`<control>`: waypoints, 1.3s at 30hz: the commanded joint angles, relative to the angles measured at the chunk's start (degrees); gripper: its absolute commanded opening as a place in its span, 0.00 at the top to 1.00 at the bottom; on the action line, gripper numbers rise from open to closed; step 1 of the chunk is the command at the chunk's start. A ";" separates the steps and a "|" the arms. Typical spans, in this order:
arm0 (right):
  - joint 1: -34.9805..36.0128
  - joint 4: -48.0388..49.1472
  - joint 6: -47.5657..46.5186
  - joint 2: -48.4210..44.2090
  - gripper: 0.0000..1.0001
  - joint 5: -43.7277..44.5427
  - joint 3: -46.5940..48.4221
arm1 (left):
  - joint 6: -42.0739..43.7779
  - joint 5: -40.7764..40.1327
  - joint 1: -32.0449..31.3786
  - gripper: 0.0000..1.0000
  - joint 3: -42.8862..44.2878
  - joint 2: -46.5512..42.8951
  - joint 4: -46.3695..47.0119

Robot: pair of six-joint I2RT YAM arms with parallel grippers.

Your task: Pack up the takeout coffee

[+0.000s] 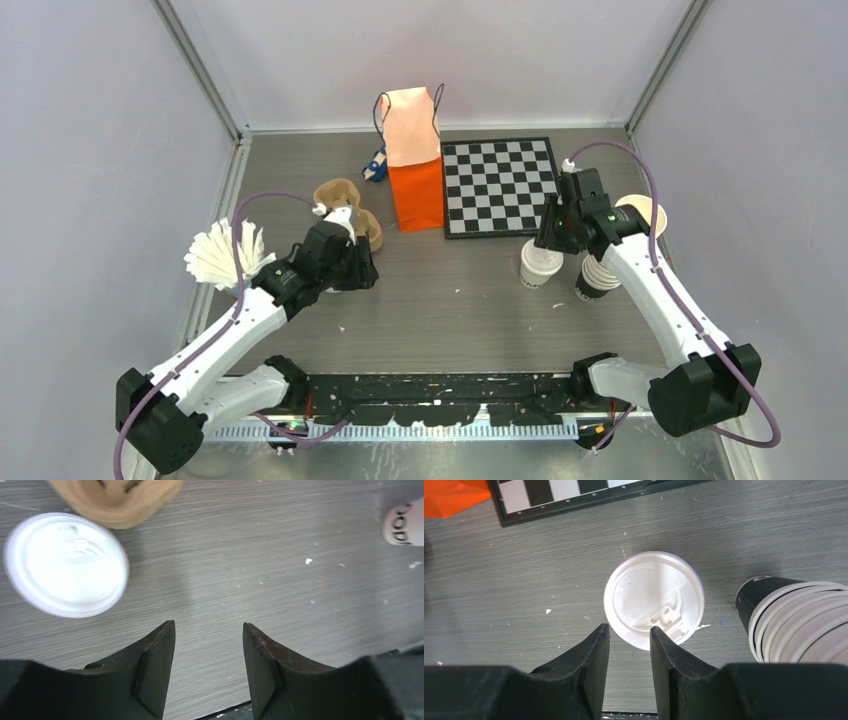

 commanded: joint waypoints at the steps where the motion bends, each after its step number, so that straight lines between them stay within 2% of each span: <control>1: -0.17 -3.28 -2.65 -2.65 0.59 -5.47 5.02 | 1.88 -10.58 0.16 0.46 3.09 1.37 -4.46; 5: 0.51 -4.27 -3.44 -5.32 0.59 -10.80 7.06 | 1.84 -12.67 3.66 0.45 2.68 3.43 -3.36; 8: 1.00 -4.62 -3.62 -8.01 0.60 -13.96 8.53 | 1.92 -8.22 8.58 0.48 1.89 6.10 0.33; 11: 1.38 -3.19 -3.22 -10.92 0.61 -18.41 8.13 | 3.71 -2.25 9.45 0.49 -0.33 8.67 8.82; 13: 1.36 -3.25 -3.52 -12.38 0.60 -19.61 7.80 | 3.50 -1.62 9.54 0.50 -1.28 10.41 12.20; 21: 1.40 -2.68 -3.20 -14.57 0.60 -23.45 7.79 | 4.65 -6.64 11.10 0.60 -0.47 14.34 11.06; 27: 1.57 -3.39 -3.71 -15.90 0.61 -24.28 8.73 | 5.93 -3.24 12.38 0.63 -2.88 15.72 15.93; 32: 1.72 -3.75 -4.17 -16.24 0.61 -24.58 8.51 | 6.91 -4.02 12.48 0.64 -2.22 18.82 16.00; 36: 1.92 -4.03 -4.36 -16.54 0.61 -23.66 8.25 | 7.52 -4.43 12.44 0.74 -2.51 19.27 16.30; 39: 1.97 -3.96 -4.39 -16.47 0.60 -23.58 7.88 | 7.33 -3.24 12.44 0.86 -2.78 18.52 16.50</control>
